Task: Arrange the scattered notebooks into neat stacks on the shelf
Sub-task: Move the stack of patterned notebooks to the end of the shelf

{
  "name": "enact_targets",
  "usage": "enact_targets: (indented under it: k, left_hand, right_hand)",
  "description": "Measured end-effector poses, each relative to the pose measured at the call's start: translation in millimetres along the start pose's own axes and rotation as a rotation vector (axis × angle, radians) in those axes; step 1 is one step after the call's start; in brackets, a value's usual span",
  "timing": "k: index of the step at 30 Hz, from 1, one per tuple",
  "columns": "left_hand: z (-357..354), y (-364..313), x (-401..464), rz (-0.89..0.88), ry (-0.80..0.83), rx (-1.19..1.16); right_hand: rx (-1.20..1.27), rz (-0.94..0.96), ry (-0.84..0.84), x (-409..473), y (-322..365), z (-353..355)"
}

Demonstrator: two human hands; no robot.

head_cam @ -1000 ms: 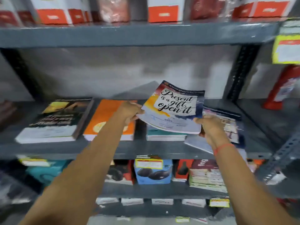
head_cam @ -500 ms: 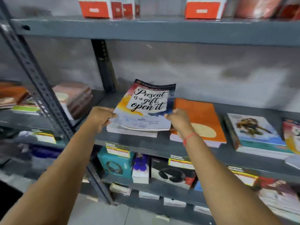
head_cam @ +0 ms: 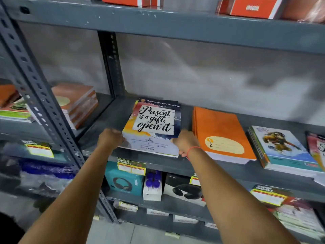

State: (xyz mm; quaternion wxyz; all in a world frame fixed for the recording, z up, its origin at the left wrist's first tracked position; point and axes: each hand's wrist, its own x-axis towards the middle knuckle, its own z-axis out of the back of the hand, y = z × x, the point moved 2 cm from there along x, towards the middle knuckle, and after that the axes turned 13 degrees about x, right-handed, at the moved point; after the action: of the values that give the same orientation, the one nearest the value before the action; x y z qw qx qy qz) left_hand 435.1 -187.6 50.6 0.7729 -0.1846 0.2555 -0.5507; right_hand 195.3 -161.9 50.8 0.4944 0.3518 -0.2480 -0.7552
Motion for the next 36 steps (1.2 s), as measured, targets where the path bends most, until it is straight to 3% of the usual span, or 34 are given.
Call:
enact_targets:
  k: [3, 6, 10, 12, 16, 20, 22, 25, 28, 31, 36]
  left_hand:
    - [2, -7, 0, 0.000, -0.004, 0.225]
    - [3, -25, -9, -0.029, -0.096, 0.452]
    - [-21, -71, -32, -0.156, -0.238, 0.388]
    - [-45, -111, -49, -0.281, -0.227, 0.347]
    - [-111, -207, -105, -0.534, -0.044, 0.206]
    - [-191, -297, -186, -0.765, 0.199, 0.094]
    - [-234, -334, -228, -0.780, 0.307, 0.059]
    - [-292, -361, -268, -0.724, 0.430, 0.188]
    - [-338, -370, -301, -0.632, 0.557, 0.342]
    - [-359, -377, -317, -0.631, 0.484, 0.438]
    - [-373, -397, -330, -0.646, 0.336, 0.417]
  right_hand:
    - [-0.111, 0.070, -0.066, -1, 0, 7]
    - [-0.128, 0.205, -0.244, -6, -2, 19]
    - [-0.098, 0.283, -0.439, -13, -24, 62]
    - [-0.052, 0.272, -0.488, -15, -45, 96]
    - [-0.024, 0.214, -0.560, -25, -111, 176]
    - [-0.047, 0.022, -0.667, -41, -204, 267]
    - [-0.007, -0.065, -0.695, -53, -254, 309]
    - [0.059, -0.211, -0.679, -67, -315, 345]
    - [0.162, -0.383, -0.686, -86, -383, 372]
    - [0.279, -0.530, -0.693, -99, -431, 383]
    - [1.008, -0.500, -0.637, -98, -458, 387]
